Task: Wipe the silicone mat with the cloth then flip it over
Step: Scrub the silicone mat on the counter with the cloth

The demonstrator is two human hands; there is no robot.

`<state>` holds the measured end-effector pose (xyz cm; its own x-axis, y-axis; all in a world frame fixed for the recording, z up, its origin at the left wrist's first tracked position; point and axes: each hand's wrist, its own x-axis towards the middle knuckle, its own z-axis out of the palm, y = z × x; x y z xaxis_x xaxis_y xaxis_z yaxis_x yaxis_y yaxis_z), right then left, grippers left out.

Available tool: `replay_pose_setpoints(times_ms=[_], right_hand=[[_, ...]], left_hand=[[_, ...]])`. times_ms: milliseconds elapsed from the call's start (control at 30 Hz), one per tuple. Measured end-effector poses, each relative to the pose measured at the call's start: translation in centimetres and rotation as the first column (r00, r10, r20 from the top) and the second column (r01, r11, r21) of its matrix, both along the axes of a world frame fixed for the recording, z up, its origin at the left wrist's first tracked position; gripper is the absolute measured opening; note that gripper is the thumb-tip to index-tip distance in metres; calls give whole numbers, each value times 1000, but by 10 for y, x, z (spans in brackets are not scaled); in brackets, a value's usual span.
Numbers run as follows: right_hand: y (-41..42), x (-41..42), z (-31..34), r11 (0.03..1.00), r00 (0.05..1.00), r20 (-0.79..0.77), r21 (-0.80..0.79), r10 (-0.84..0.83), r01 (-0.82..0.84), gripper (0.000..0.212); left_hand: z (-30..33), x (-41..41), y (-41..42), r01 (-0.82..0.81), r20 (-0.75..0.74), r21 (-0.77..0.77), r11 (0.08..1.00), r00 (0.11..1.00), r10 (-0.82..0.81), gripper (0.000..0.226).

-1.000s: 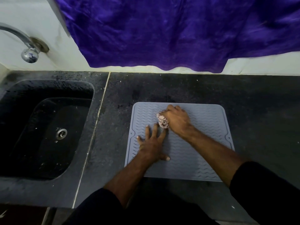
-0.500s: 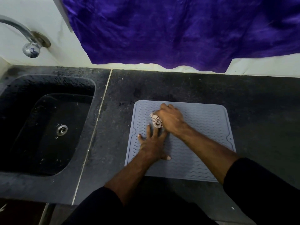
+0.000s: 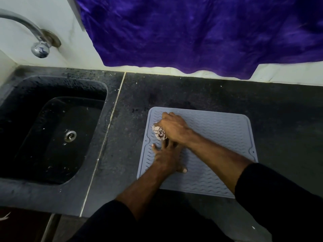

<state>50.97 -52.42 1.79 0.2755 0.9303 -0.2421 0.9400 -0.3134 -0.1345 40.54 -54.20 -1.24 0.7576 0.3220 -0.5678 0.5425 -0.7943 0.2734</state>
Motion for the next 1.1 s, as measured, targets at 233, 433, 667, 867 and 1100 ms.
replay_pose_setpoints(times_ms=[233,433,667,867,1100], right_hand=[[4,13,13,996,987,-149,58,-58,67,26],[5,-1,8,999,997,-73,-7,39,-39,44],[-8,33,12,998,993,-104,27,-49,52,30],[6,3,-3,996,992,-117,78,43,-34,38],[-10,22,2,998,998,16,-15,-60,60,26]], left_hand=[[-1,2,1,3,-39,5,1000,999,-2,120],[-5,1,1,2,-18,1,1000,1000,-2,120],[-2,1,1,-8,-30,-4,1000,1000,8,122],[-2,1,0,-2,-29,-15,1000,1000,1,119],[-2,1,1,9,-34,-2,1000,999,-9,121]])
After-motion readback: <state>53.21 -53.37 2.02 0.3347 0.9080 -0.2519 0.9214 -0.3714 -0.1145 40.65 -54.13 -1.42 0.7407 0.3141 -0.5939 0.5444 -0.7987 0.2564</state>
